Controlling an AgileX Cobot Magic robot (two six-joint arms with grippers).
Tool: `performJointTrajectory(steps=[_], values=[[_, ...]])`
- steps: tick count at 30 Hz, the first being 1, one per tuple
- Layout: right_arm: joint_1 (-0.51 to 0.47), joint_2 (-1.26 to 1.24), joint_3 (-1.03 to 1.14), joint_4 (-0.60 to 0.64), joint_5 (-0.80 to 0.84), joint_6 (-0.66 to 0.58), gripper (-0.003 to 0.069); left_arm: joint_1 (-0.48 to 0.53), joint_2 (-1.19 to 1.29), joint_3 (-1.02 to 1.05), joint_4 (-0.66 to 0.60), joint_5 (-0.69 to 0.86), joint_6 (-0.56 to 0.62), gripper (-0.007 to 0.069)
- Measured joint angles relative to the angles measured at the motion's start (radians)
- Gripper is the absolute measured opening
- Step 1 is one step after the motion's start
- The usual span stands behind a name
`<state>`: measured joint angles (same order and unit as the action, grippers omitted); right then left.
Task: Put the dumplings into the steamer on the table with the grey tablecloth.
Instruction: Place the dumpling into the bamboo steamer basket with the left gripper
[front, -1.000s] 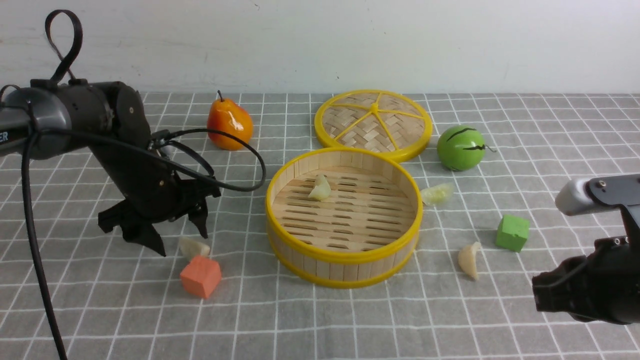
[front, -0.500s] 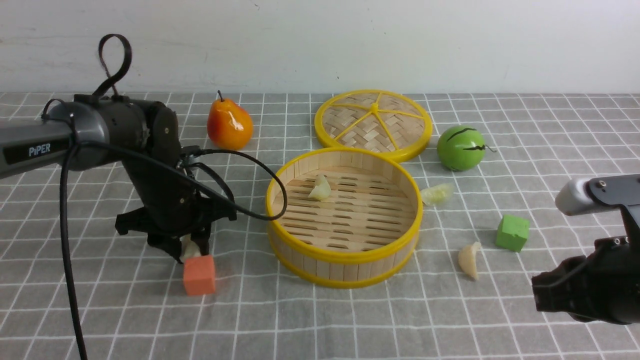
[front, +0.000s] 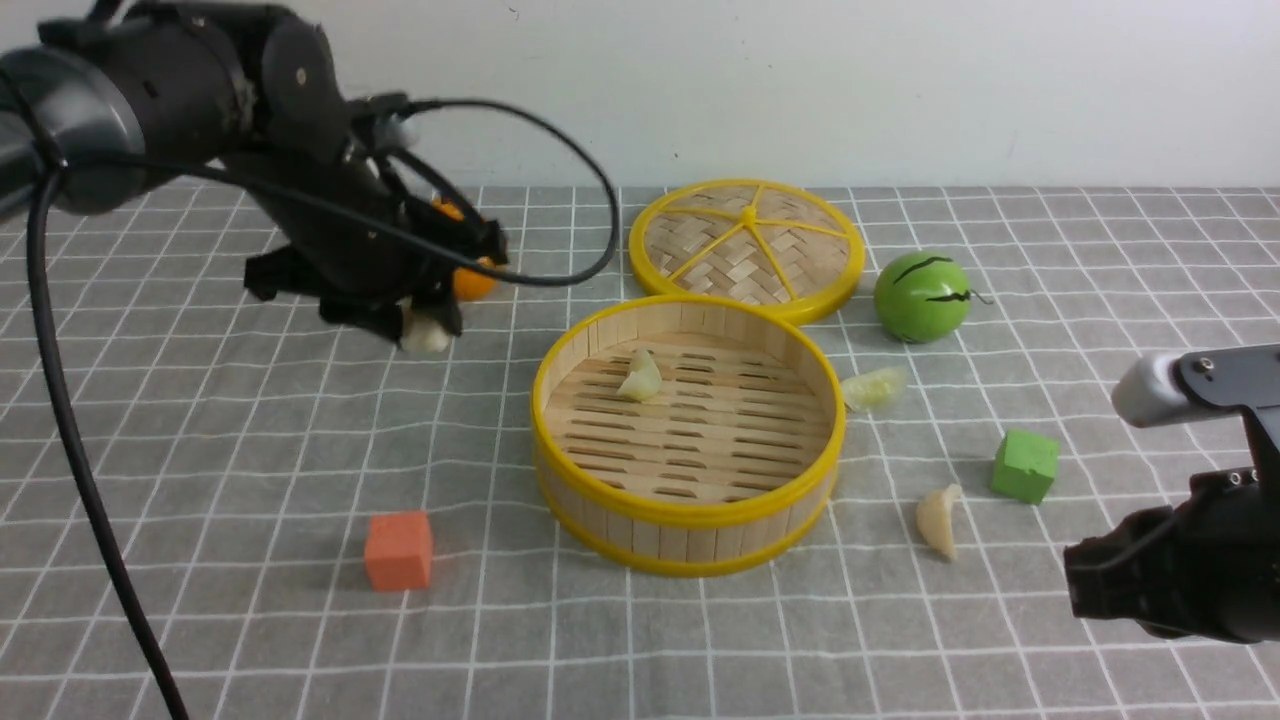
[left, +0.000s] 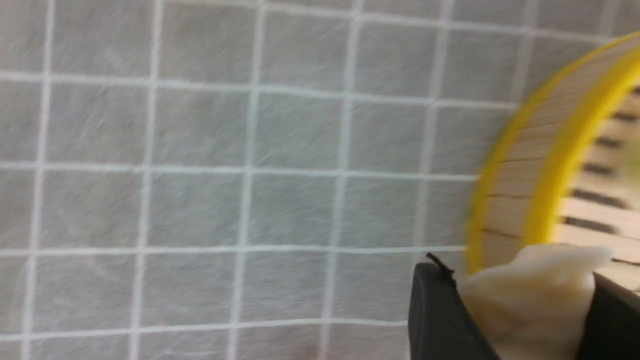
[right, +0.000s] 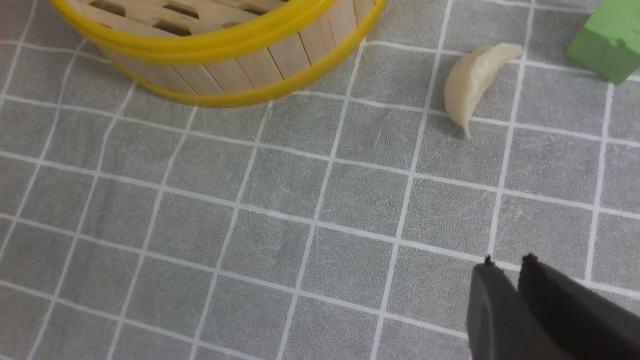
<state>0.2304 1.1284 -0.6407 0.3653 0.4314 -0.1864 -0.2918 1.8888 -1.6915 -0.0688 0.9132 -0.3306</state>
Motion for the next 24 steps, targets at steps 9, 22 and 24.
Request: performJointTrajectory(steps=[9,22,24], values=[[0.000,0.039,0.000,-0.003,-0.006,0.000,0.0086,-0.190,0.116,-0.026,-0.011,-0.067,0.051,0.0279],[0.000,0.051,0.000,0.021,-0.001,0.000,0.0095,-0.222,0.234,-0.026,0.032,-0.083,0.052,0.0315],[0.000,0.051,0.000,0.023,-0.001,0.000,0.0095,-0.222,0.235,-0.026,0.032,-0.081,0.052,0.0347]])
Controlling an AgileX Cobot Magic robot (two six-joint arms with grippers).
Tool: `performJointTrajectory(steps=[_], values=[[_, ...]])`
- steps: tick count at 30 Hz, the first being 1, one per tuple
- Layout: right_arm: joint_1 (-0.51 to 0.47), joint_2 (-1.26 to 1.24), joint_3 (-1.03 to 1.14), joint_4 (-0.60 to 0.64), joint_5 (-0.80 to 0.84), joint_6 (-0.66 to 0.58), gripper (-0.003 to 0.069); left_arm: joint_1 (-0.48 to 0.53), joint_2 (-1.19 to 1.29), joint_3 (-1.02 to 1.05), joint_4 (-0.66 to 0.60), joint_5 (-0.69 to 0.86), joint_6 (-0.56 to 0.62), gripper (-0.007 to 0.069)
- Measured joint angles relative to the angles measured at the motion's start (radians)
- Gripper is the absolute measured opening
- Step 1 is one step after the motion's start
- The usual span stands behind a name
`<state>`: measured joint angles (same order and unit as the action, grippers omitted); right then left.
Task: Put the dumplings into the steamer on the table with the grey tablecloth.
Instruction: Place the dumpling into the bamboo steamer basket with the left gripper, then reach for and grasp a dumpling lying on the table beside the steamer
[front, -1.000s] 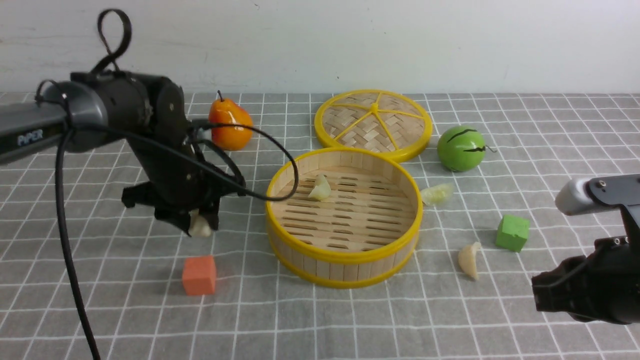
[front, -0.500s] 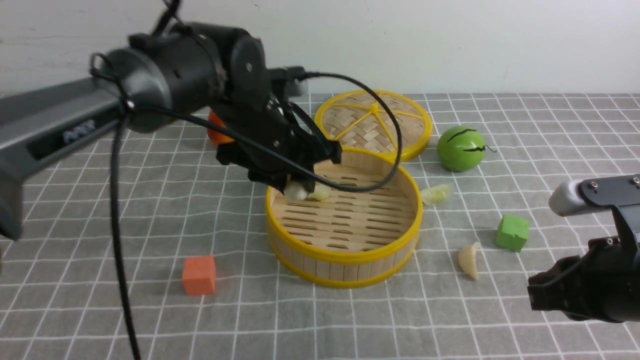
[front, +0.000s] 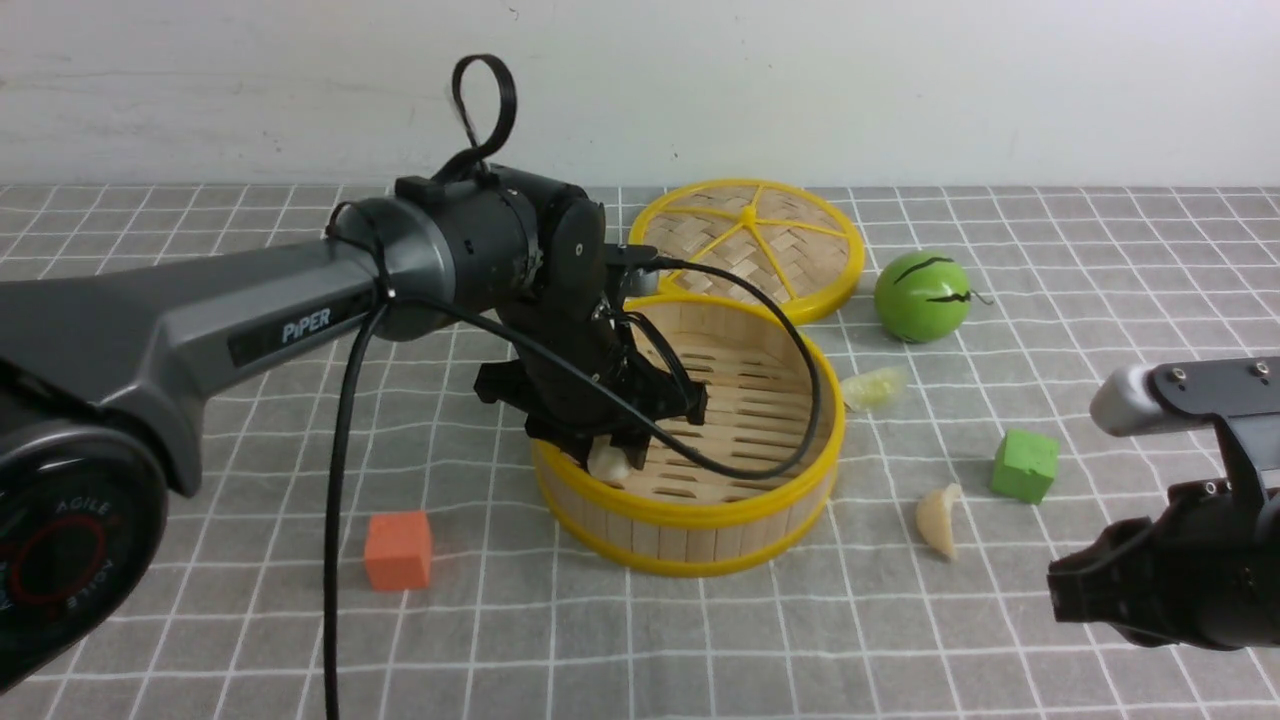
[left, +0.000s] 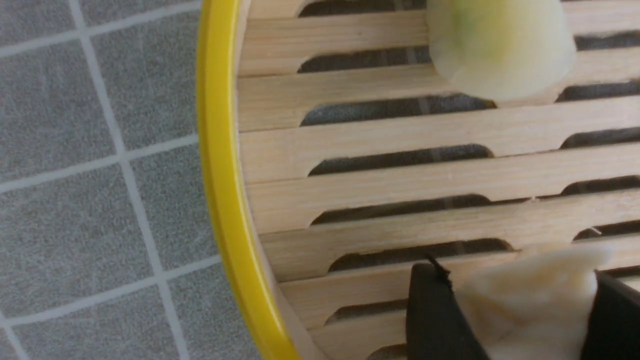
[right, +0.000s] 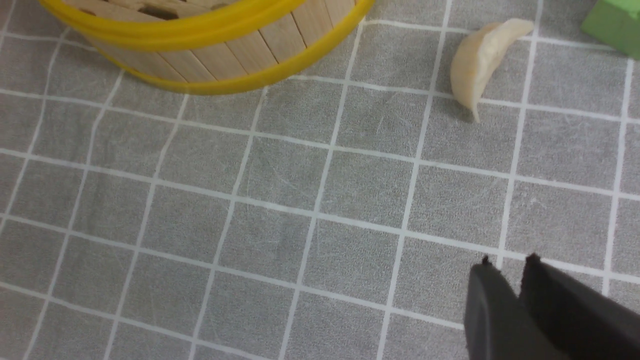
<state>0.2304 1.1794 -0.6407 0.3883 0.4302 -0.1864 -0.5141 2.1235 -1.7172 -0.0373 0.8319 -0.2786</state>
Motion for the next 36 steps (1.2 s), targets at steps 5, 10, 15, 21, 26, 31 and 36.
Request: performJointTrajectory(steps=[5,10,15,21,26,31,36], values=[[0.000,0.000,0.000,0.005,0.004,0.000,0.0095,0.000,-0.010,-0.012,-0.001,0.016,0.000,0.0410],[0.000,0.008,-0.037,0.006,0.085,0.000,0.0123,0.000,-0.058,-0.078,0.010,0.100,0.000,0.0417],[0.000,0.069,-0.135,-0.002,0.115,0.000,0.0272,0.000,-0.194,-0.145,0.070,0.203,0.000,0.0417],[0.000,0.278,-0.234,-0.007,0.057,0.000,0.0436,0.000,-0.438,-0.148,0.112,0.284,0.000,0.0398],[0.000,0.491,-0.312,-0.013,-0.071,0.000,0.0440,0.000,-0.699,-0.042,0.123,0.294,0.000,0.0328],[0.000,0.629,-0.375,-0.013,-0.119,0.039,0.0384,0.000,-0.907,0.180,0.175,0.274,-0.014,0.0216],[0.000,0.678,-0.394,-0.015,-0.141,0.047,0.0259,0.000,-1.067,0.424,0.292,0.249,-0.070,0.0106]])
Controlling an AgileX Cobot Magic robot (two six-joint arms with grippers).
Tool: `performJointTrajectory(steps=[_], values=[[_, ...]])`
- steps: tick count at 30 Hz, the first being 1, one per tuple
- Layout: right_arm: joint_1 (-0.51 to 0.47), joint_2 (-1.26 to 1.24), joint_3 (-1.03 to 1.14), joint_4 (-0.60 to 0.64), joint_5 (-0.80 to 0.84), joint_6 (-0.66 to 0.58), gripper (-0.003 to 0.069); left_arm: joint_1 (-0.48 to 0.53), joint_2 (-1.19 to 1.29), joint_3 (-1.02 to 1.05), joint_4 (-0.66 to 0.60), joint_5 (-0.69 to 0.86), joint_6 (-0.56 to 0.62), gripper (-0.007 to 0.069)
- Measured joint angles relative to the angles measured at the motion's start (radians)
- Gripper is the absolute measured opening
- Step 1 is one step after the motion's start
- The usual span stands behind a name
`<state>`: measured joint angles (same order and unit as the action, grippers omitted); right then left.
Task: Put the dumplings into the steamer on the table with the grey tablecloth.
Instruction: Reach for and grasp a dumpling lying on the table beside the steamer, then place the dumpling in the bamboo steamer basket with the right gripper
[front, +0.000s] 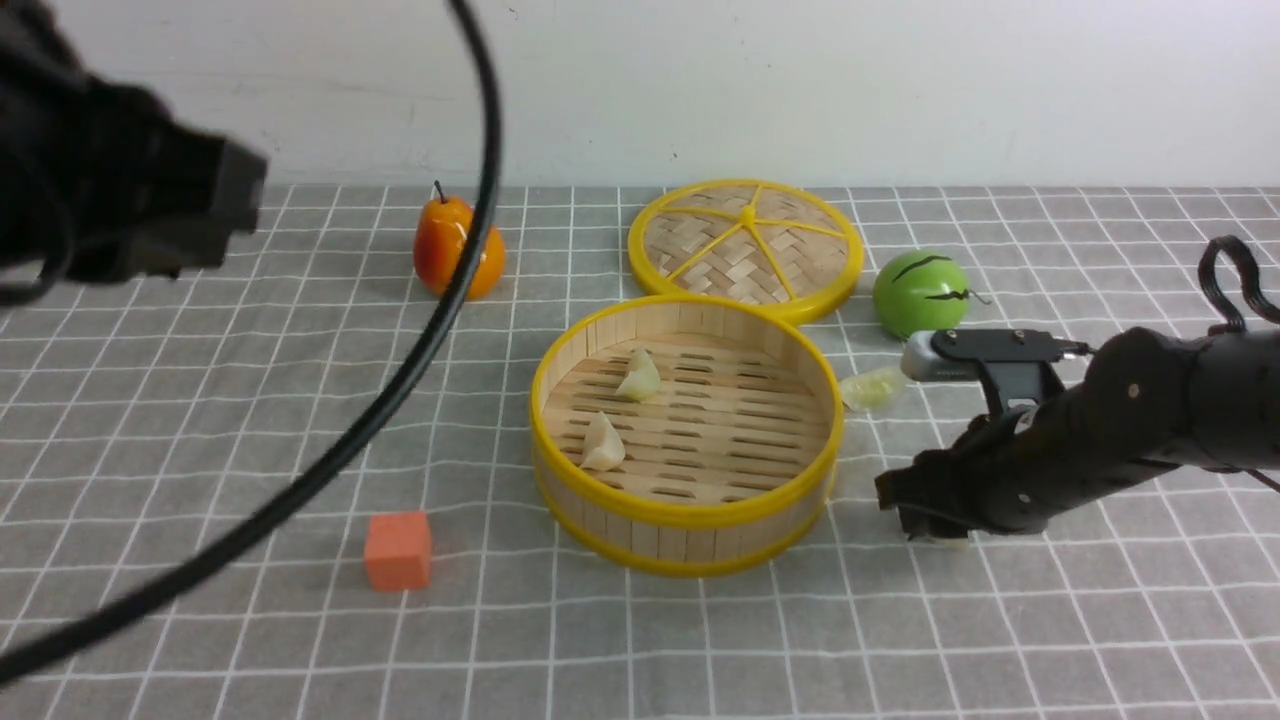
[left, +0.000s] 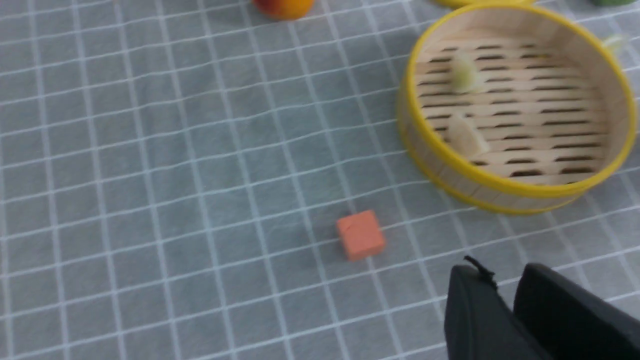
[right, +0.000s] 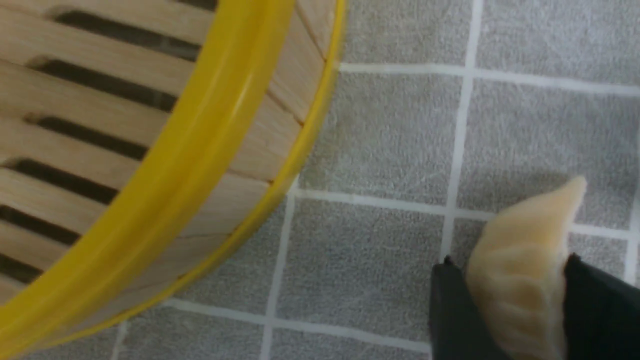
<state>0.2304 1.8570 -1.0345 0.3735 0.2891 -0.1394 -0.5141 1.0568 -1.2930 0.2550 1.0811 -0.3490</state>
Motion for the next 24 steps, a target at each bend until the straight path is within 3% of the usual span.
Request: performJointTrajectory(steps=[3,7,12,14,16,19,24], values=[[0.000,-0.013,0.000,0.000,0.019,0.002,0.0178,0.000,-0.120,0.146,0.104,-0.001,-0.070,0.0057],[0.001,-0.071,0.000,0.003,0.038,0.002,0.0181,0.000,-0.254,0.315,0.231,-0.001,-0.156,0.0030],[0.065,-0.206,-0.062,0.074,0.044,-0.003,0.0180,0.000,-0.499,0.652,0.421,-0.043,-0.408,0.0026],[0.093,-0.208,-0.080,0.083,0.042,-0.008,0.0180,0.000,-0.525,0.692,0.438,-0.074,-0.448,0.0026],[0.177,-0.184,-0.146,0.093,0.020,-0.024,0.0180,0.000,-0.595,0.812,0.492,-0.188,-0.600,0.0026],[0.254,-0.099,-0.208,0.099,-0.032,-0.041,0.0180,0.000,-0.628,0.877,0.522,-0.323,-0.704,0.0026],[0.283,0.067,-0.290,0.123,-0.059,-0.043,0.0180,0.000,-0.638,0.894,0.539,-0.395,-0.742,0.0029]])
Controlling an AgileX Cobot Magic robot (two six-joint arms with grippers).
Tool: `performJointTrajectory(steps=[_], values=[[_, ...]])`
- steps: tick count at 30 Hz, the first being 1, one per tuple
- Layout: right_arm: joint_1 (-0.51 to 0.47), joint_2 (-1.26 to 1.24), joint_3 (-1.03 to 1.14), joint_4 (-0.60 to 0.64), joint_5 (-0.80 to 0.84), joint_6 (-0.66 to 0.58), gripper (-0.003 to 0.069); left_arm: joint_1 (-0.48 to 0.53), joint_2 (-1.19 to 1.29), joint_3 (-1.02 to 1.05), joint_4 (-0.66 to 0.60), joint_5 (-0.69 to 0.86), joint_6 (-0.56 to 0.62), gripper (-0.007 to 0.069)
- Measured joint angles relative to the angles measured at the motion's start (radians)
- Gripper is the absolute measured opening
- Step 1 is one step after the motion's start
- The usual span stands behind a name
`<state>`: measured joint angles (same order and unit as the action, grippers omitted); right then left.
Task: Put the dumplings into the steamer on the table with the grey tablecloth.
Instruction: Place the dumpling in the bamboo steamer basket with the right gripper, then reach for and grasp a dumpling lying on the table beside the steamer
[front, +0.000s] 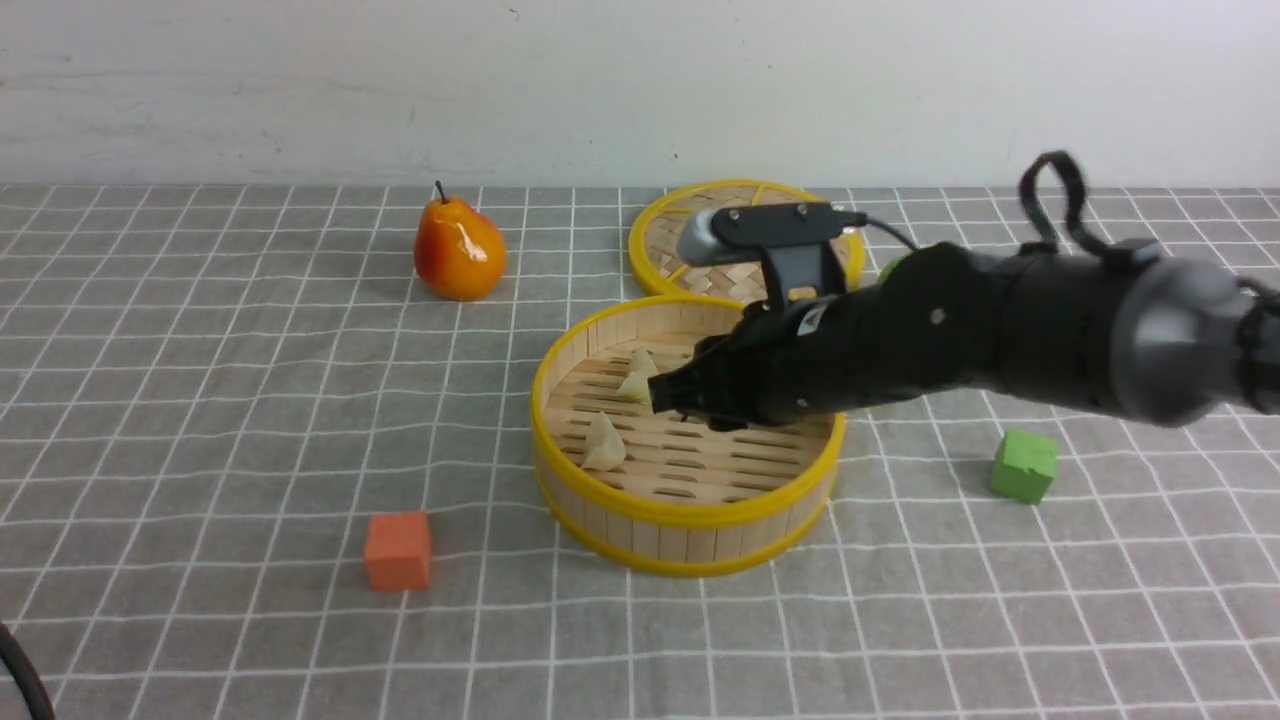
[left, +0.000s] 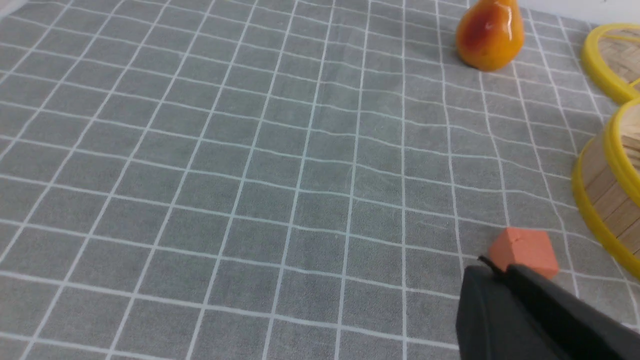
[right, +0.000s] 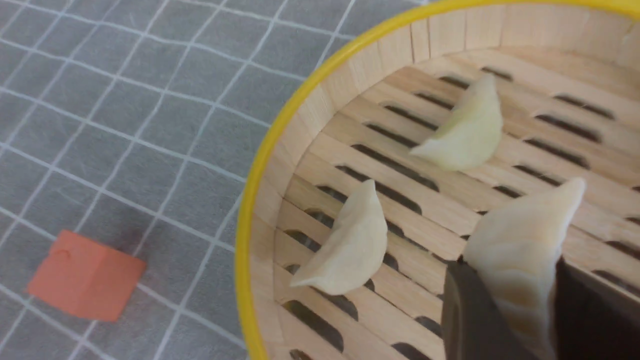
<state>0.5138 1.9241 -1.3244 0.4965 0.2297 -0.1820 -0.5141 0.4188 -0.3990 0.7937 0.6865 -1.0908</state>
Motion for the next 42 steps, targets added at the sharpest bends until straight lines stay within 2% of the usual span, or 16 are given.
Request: performJointTrajectory(steps=[6,10,11,14,17,20,26,28,30,34,42], values=[[-0.014,0.110,-0.048,0.060,0.025,0.000,0.0197,0.000,0.000,0.000,0.000,-0.009,-0.006,0.0037],[-0.014,0.111,-0.050,0.072,0.029,0.000,0.0315,0.000,0.000,0.000,0.000,-0.009,-0.007,0.0041],[-0.014,0.111,-0.050,0.072,0.029,0.000,0.0322,0.000,0.000,0.000,0.000,-0.009,-0.007,0.0042],[-0.017,0.087,-0.053,0.072,0.036,0.000,0.0442,0.000,0.000,0.000,0.001,-0.009,-0.007,0.0048],[-0.032,0.038,-0.053,0.072,0.055,0.000,0.0489,0.000,0.000,0.000,0.001,-0.009,-0.007,0.0049],[-0.066,-0.016,-0.053,0.072,0.093,0.000,0.0502,0.000,0.000,0.000,0.002,-0.009,-0.007,0.0052],[-0.269,-0.051,-0.055,0.071,0.231,0.018,0.0486,0.000,0.000,0.000,0.006,-0.019,-0.007,0.0058],[-0.342,-0.020,-0.055,0.068,0.232,0.047,0.0472,0.000,0.000,0.001,0.006,-0.031,-0.007,0.0059],[-0.374,0.003,-0.055,0.068,0.219,0.056,0.0469,0.000,0.000,0.006,0.008,-0.040,-0.007,0.0059],[-0.396,0.067,-0.055,0.079,0.175,0.060,0.0467,0.000,0.000,0.017,0.008,-0.054,-0.007,0.0060],[-0.383,0.151,-0.076,0.141,0.070,0.061,0.0467,0.000,0.000,0.023,0.014,-0.059,-0.007,0.0072]])
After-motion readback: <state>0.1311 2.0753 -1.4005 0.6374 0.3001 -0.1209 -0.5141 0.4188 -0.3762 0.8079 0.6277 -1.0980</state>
